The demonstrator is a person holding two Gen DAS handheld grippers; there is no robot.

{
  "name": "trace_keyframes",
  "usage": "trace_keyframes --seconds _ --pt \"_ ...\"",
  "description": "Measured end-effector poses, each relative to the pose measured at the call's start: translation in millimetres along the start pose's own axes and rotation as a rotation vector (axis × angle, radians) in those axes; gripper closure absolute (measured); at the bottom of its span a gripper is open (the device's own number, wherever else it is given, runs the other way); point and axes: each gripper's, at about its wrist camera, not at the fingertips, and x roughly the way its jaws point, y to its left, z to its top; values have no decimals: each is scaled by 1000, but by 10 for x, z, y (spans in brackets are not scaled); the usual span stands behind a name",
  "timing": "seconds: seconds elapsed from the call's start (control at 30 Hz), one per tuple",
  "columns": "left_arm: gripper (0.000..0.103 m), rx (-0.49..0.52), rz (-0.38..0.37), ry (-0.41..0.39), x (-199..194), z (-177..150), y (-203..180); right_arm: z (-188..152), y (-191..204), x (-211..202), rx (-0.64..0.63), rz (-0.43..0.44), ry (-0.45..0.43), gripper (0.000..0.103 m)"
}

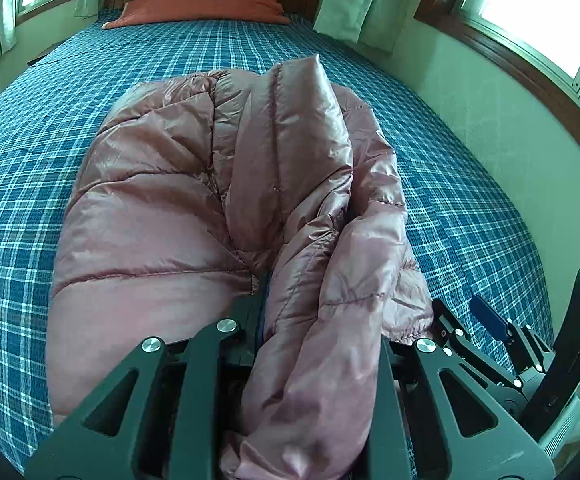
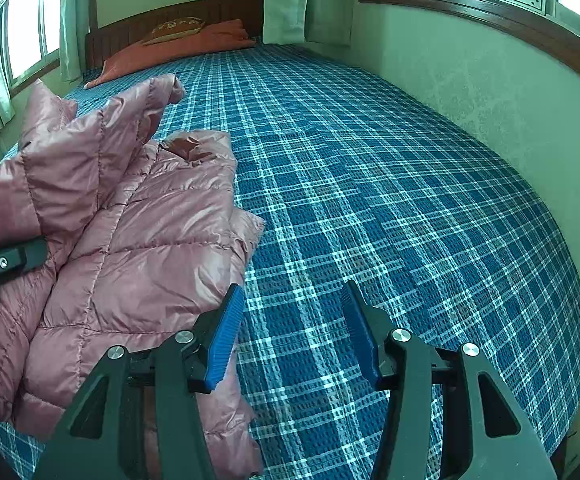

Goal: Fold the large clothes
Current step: 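Fold the held side over the jacket body with the left tool, then open the left tool and release the folded side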

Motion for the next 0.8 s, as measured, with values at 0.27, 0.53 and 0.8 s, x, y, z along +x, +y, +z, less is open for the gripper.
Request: trace_keyframes --seconds 0.27,0.53,0.8 --pt "87 61 42 11 212 -90 -203 -39 -96 110 37 11 35 52" --pt "87 107 87 2 323 -164 -311 -43 -147 163 52 21 52 52" --pt "87 146 119 -9 401 -218 -389 -50 -192 230 62 27 65 52"
